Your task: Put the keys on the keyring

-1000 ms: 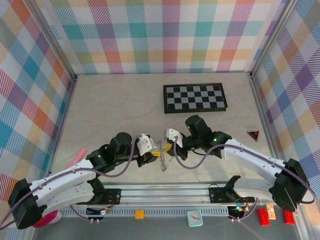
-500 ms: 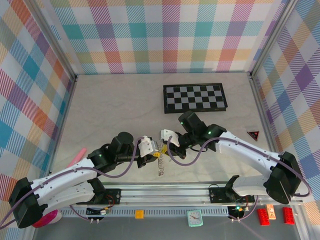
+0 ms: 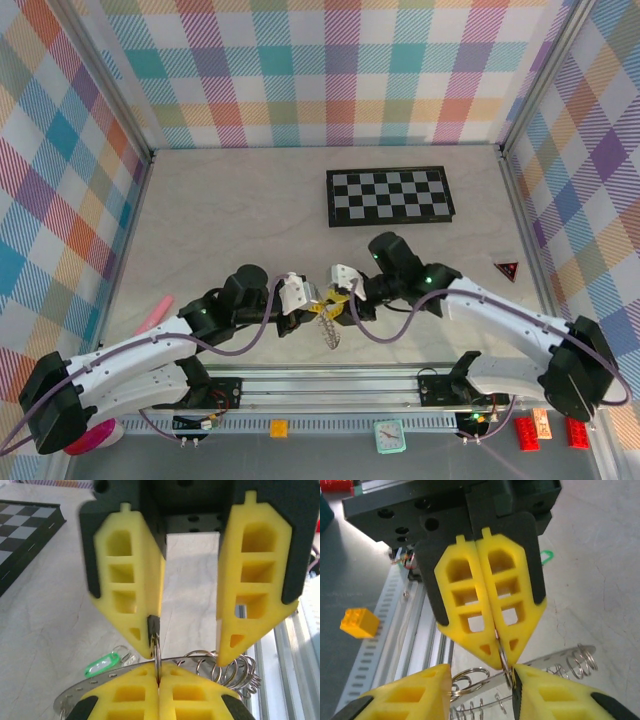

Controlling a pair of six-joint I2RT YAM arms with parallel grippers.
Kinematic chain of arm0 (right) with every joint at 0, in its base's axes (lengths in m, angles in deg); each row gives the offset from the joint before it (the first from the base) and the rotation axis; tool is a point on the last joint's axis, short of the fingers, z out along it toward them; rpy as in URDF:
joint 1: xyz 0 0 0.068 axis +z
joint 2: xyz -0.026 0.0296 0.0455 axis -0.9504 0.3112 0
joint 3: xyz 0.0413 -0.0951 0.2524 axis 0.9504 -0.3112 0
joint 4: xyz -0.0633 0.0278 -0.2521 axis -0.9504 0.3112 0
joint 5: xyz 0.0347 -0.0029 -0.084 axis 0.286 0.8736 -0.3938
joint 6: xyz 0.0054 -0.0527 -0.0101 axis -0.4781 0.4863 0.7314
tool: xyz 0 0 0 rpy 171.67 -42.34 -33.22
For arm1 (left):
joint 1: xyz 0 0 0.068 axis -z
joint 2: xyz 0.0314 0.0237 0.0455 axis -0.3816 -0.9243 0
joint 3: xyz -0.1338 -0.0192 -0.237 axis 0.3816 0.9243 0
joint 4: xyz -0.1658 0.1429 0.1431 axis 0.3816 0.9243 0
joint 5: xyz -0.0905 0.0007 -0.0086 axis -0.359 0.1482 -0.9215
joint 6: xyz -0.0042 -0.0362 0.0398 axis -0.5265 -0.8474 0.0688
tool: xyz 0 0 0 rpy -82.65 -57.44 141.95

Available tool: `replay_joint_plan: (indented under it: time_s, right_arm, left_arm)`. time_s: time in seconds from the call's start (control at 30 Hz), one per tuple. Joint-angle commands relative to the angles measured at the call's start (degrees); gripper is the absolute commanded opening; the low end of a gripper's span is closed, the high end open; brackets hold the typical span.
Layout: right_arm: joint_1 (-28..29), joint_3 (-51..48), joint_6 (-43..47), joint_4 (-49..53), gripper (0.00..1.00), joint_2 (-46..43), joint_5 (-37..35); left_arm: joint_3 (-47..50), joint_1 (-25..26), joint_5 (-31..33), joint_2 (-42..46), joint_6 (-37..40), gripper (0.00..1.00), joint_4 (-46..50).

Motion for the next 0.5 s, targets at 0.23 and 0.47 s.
replay_joint_plan:
  time_s: [0.23,0.47]
  right_arm:
    - [-3.3,-17.1,-12.1,-31.2,0.31,-9.3,4.1]
    - [-3.4,-15.3,-15.0,-33.1,0.27,-4.8,9.5]
  left_arm:
    - [10.5,0.2,-3.6,3.3,-7.0,0.00,-22.2]
    - [11.2,0.2,-5.2,4.3,-6.3,0.00,-22.2]
